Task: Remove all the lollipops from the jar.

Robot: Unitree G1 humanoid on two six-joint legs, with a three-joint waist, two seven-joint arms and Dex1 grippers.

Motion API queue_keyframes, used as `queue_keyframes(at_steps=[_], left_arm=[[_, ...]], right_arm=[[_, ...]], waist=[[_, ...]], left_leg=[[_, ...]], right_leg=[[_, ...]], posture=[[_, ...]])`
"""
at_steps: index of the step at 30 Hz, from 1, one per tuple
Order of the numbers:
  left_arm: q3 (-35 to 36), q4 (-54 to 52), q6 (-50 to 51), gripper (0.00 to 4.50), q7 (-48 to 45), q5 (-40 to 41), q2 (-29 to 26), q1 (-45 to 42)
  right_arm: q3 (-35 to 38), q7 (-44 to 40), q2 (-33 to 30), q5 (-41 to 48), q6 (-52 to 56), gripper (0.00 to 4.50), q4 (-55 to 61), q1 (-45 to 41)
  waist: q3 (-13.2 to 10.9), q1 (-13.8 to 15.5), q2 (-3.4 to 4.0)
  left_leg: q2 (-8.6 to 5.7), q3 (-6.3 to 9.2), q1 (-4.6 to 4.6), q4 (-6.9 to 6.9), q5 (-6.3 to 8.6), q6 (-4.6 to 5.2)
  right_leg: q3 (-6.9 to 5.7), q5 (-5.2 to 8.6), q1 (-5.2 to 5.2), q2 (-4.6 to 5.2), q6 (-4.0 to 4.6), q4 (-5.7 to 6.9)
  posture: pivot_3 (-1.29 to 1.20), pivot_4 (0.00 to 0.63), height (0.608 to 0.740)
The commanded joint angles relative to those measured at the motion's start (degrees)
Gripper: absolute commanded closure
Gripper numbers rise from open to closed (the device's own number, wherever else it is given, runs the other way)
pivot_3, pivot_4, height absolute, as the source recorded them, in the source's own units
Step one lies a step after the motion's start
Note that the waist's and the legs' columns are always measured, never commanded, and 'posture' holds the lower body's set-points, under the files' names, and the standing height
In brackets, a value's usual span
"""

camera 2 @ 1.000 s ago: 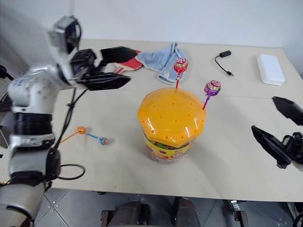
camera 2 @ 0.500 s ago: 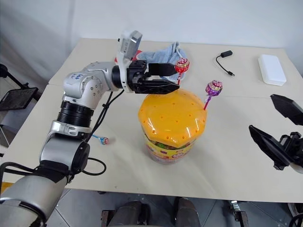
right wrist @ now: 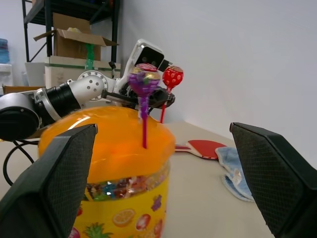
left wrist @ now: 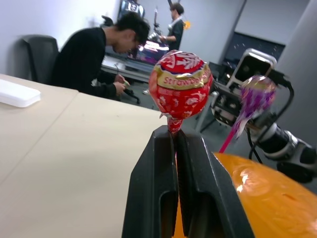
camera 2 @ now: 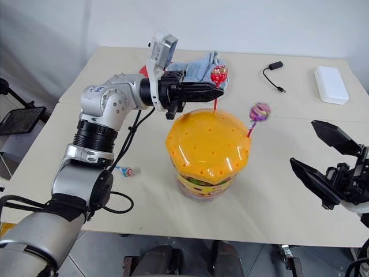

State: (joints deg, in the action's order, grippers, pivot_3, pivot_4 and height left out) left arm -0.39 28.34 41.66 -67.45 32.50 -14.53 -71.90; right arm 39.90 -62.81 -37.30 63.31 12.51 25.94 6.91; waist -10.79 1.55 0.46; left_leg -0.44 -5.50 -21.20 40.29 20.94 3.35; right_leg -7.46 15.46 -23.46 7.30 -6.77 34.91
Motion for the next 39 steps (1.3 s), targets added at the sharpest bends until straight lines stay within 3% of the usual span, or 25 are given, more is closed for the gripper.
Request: queue_keyframes(at_steps=[1, 5, 8, 12, 18, 23, 26, 35, 36, 39], left_arm=[[9.31, 1.26, 2.58, 4.45, 1.97, 6.36, -2.64, -4.79], [13.93, 1.96, 7.51, 4.45, 4.76, 7.88, -8.59, -5.71], [9.39, -1.71, 11.97, 4.45, 2.35, 3.03, -20.87, -0.54], [4.81, -6.29, 9.15, 4.45, -3.32, -3.5, -38.25, 14.12], [16.98, -6.86, 6.08, 4.45, -0.63, -5.12, -50.31, 40.97], [28.71, -14.68, 7.05, 4.45, 1.61, -2.92, -49.09, 60.79], [30.7, -20.18, 7.87, 4.45, 3.09, -2.82, -46.91, 68.72], [26.7, -20.52, 7.57, 4.45, 10.83, -4.77, -42.35, 67.84], [26.63, -20.37, 8.14, 4.0, 11.07, -4.41, -42.35, 67.67], [26.73, -19.69, 8.66, 3.27, 11.65, -3.92, -42.86, 67.11]], right_arm=[[-0.5, -0.93, 0.28, 1.64, -0.1, 0.0, 2.09, -0.52], [-1.54, -3.33, -0.68, 2.42, 0.29, 0.0, 1.36, -1.65], [-2.04, -5.51, -2.84, 4.21, 2.17, 0.0, 1.08, -3.72], [-3.55, -7.97, -4.82, 5.51, 4.53, 0.0, 1.2, -5.33], [-6.27, -14.47, -6.28, 3.4, 5.72, 0.0, 0.13, -5.57], [-7.17, -18.78, -7.43, 0.23, 4.91, 0.0, -3.35, -6.49], [-7.47, -21.75, -8.27, -2.89, 3.72, 0.0, -5.76, -5.85], [-8.13, -21.3, -7.51, -5.42, 2.93, 0.0, -7.27, -7.47], [-8.1, -20.97, -7.37, -5.56, 2.94, 0.0, -7.12, -7.42], [-7.56, -18.27, -6.96, -5.96, 3.54, 0.0, -6.37, -6.72]], waist=[[-0.02, -0.05, -0.03], [-0.02, -0.31, -0.02], [0.02, -0.67, 0.05], [0.03, -1.53, 0.1], [-0.08, -0.91, -0.2], [-0.06, -0.01, -0.27], [-0.05, 0.12, -0.28], [-0.01, -0.29, -0.2], [-0.01, -0.31, -0.2], [-0.01, -0.34, -0.2]], left_leg=[[0.01, 0.01, -0.02, 0.0, 0.0, 0.0], [0.04, 0.02, 0.03, -0.02, 0.0, -0.01], [0.03, -0.01, 0.09, -0.05, -0.01, -0.02], [0.07, 0.01, 0.18, -0.16, -0.02, -0.08], [0.09, 0.19, -0.02, -0.05, 0.01, -0.06], [0.07, 0.25, 0.0, -0.04, 0.1, -0.02], [0.07, 0.32, 0.01, -0.05, 0.13, -0.08], [0.08, 0.17, 0.13, -0.15, 0.15, -0.13], [0.08, 0.16, 0.13, -0.17, 0.15, -0.13], [0.09, 0.14, 0.12, -0.18, 0.15, -0.13]], right_leg=[[-0.01, 0.0, -0.01, 0.0, 0.0, 0.0], [-0.02, 0.0, -0.01, -0.01, 0.0, 0.01], [0.01, 0.0, 0.0, -0.02, 0.0, 0.05], [0.04, 0.04, -0.01, -0.1, 0.06, 0.06], [0.09, 0.04, -0.02, 0.04, 0.08, -0.02], [0.32, 0.04, 0.04, 0.41, 0.07, -0.1], [0.3, 0.04, 0.1, 0.64, 0.08, -0.15], [0.35, 0.05, 0.02, 0.61, 0.11, -0.02], [0.36, 0.05, 0.0, 0.61, 0.11, -0.02], [0.37, 0.05, -0.03, 0.56, 0.11, -0.03]], posture=[[0.0, 0.15, 0.74], [0.0, 0.15, 0.74], [0.0, 0.15, 0.74], [0.0, 0.15, 0.74], [0.0, 0.15, 0.74], [0.0, 0.15, 0.74], [0.0, 0.15, 0.74], [0.0, 0.15, 0.74], [0.0, 0.15, 0.74], [0.0, 0.15, 0.74]])
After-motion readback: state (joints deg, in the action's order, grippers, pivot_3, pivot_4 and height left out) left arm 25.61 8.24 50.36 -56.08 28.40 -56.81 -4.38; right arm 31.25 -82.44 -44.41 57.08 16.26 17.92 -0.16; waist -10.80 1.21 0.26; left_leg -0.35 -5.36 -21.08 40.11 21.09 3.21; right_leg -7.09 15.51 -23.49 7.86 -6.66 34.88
